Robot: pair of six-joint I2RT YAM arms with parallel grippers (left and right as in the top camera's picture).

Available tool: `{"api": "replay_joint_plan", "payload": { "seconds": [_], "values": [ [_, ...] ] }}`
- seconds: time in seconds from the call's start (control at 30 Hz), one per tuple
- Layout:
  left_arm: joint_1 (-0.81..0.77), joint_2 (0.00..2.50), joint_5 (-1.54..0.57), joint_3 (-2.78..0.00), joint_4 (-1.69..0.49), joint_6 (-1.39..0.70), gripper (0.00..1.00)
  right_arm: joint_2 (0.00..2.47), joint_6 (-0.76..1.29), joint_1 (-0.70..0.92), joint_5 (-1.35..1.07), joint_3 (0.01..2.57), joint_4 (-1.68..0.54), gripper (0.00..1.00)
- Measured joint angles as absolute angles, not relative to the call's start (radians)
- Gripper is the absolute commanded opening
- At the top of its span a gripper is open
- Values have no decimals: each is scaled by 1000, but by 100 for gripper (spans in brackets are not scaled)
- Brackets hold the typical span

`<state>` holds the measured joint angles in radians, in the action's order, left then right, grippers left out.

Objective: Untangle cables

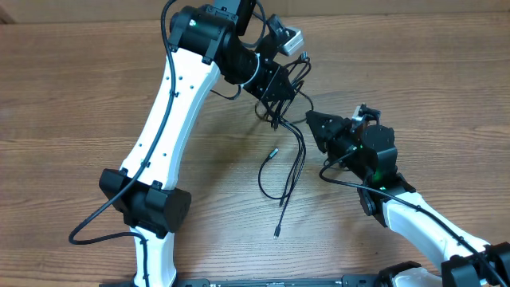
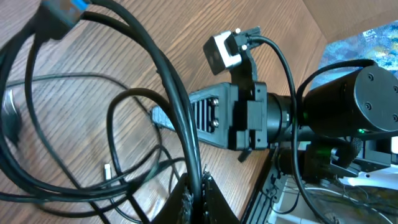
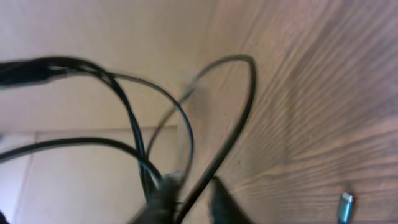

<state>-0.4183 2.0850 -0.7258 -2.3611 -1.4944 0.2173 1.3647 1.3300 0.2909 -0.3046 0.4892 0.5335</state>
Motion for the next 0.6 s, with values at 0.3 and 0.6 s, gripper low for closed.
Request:
{"api": "replay_joint_plan", "payload": {
  "seconds": [0.3,0.6],
  "values": [
    [-419,2085,-690,-2361,-1497,218,4,1366,1274,290,-300,488,648,4],
    [-419,2085,-633,-2361,-1489,217,4,1367,1108,290,-326,488,479,22]
  ]
}}
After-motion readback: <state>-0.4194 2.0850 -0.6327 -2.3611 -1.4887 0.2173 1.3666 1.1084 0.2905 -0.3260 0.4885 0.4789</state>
